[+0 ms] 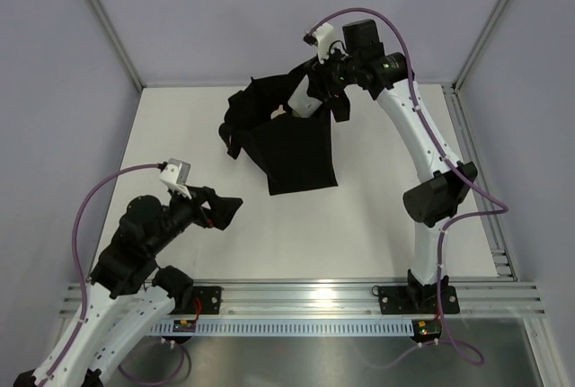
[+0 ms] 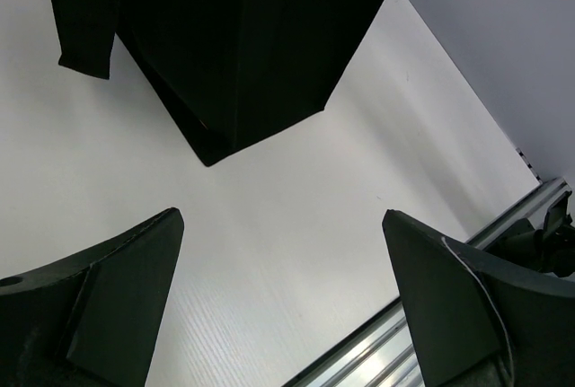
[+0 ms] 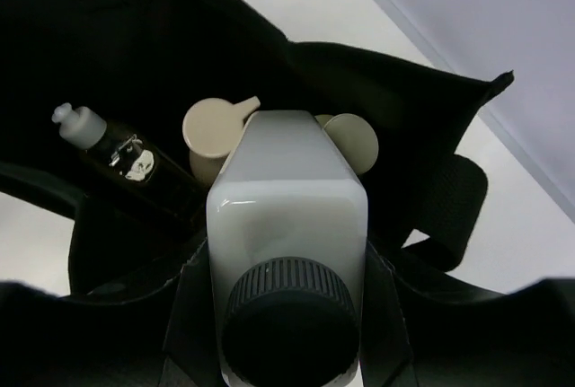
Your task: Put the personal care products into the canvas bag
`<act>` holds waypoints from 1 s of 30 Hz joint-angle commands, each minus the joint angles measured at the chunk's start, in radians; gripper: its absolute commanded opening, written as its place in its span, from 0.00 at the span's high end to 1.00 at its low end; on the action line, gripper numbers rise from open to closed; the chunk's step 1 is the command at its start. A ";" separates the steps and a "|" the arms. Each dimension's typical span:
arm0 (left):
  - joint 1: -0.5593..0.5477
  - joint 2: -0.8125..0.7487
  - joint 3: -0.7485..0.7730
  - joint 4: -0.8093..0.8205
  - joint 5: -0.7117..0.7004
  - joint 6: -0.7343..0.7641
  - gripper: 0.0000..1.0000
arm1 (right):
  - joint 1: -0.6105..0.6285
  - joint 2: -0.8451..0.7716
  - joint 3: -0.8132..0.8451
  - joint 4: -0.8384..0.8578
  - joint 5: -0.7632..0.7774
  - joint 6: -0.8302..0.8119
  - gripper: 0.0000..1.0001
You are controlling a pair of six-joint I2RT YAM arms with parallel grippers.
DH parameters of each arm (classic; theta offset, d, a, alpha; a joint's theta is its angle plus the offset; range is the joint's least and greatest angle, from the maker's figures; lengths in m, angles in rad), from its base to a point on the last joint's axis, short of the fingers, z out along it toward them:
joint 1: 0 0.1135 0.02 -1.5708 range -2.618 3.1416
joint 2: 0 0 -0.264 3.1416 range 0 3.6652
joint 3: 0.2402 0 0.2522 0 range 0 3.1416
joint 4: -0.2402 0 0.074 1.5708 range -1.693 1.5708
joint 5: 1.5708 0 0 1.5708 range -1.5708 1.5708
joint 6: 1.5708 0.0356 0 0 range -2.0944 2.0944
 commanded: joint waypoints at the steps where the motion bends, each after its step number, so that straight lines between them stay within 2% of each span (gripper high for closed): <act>1: 0.001 -0.009 -0.024 0.070 0.034 0.002 0.01 | 0.063 -0.117 0.076 -0.005 0.031 -0.104 1.00; 5: 0.001 -0.009 -0.025 0.082 0.045 -0.003 0.01 | 0.106 -0.006 0.131 -0.097 0.242 -0.156 1.00; 8: 0.001 -0.019 -0.025 0.079 0.049 -0.001 0.01 | 0.109 0.054 0.162 -0.161 0.285 -0.147 1.00; 14: 0.001 -0.021 -0.022 0.053 0.056 0.017 0.01 | 0.142 0.114 0.110 -0.206 0.322 -0.199 1.00; 20: 0.001 -0.022 -0.025 0.051 0.066 0.011 0.01 | 0.157 0.197 0.137 -0.301 0.235 -0.182 1.00; 21: 0.001 -0.024 -0.028 0.050 0.068 0.011 0.01 | 0.159 0.199 0.134 -0.298 0.229 -0.179 0.98; 22: 0.001 -0.025 -0.027 0.048 0.068 0.010 0.01 | 0.159 0.199 0.118 -0.293 0.223 -0.170 0.92; 23: 0.001 -0.027 -0.027 0.048 0.068 0.008 0.01 | 0.159 0.191 0.110 -0.286 0.217 -0.165 0.69; 26: 0.001 -0.030 -0.027 0.047 0.069 0.008 0.01 | 0.159 0.162 0.098 -0.255 0.183 -0.153 0.49; 27: 0.001 -0.028 -0.027 0.045 0.069 0.008 0.01 | 0.159 0.153 0.104 -0.246 0.175 -0.150 0.38; 30: 0.001 -0.025 -0.021 0.050 0.076 0.006 0.01 | 0.159 0.140 0.182 -0.264 0.154 -0.154 0.20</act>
